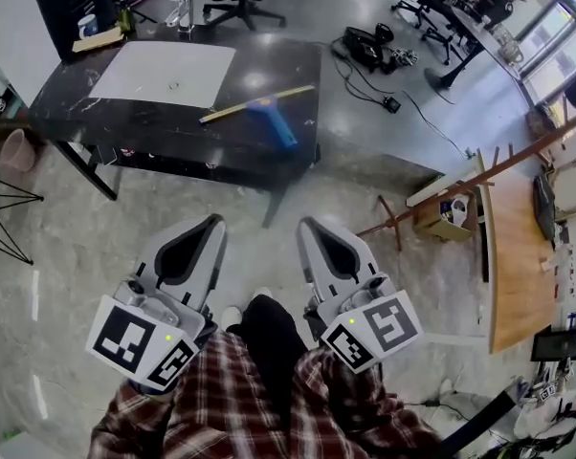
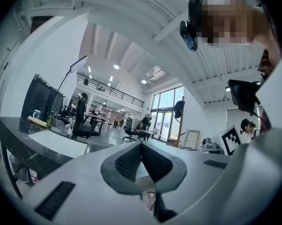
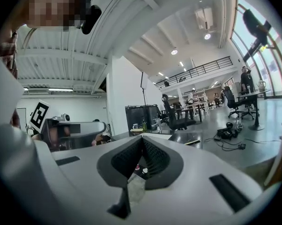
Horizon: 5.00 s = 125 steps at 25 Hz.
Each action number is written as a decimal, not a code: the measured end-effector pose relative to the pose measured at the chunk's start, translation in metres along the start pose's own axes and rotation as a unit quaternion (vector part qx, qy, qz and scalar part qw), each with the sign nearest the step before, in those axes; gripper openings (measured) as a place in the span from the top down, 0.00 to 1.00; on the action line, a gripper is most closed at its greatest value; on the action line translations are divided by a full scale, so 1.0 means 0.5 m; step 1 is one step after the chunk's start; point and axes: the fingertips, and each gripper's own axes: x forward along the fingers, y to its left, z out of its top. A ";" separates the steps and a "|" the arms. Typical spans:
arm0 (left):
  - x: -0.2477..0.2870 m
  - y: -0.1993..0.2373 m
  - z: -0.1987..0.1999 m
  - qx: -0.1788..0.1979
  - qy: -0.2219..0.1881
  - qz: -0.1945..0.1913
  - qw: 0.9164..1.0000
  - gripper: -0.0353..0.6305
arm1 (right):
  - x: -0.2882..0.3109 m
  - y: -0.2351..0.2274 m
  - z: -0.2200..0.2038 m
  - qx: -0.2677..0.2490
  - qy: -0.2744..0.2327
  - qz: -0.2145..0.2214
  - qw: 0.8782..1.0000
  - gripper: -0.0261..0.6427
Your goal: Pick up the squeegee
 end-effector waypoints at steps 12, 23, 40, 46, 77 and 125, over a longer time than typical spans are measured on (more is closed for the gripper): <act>0.232 0.200 0.045 -0.005 0.000 0.013 1.000 0.93 | 0.263 -0.189 0.069 -0.004 0.005 0.007 1.000 0.94; 0.441 0.360 0.104 0.003 -0.015 0.060 0.998 0.93 | 0.499 -0.354 0.139 -0.013 0.013 0.056 0.998 0.94; 0.611 0.567 0.123 -0.005 0.046 -0.058 0.997 0.93 | 0.709 -0.424 0.140 0.019 0.023 -0.058 0.998 0.94; 0.634 0.603 0.128 0.003 0.079 -0.156 0.985 0.93 | 0.740 -0.418 0.127 0.032 0.015 -0.153 0.988 0.94; 0.684 0.566 0.103 -0.037 0.105 -0.249 0.962 0.93 | 0.667 -0.456 0.102 0.026 0.075 -0.212 0.974 0.79; 0.673 0.603 0.074 -0.044 0.117 -0.210 0.970 0.93 | 0.665 -0.471 -0.334 0.018 0.527 -0.045 0.848 0.75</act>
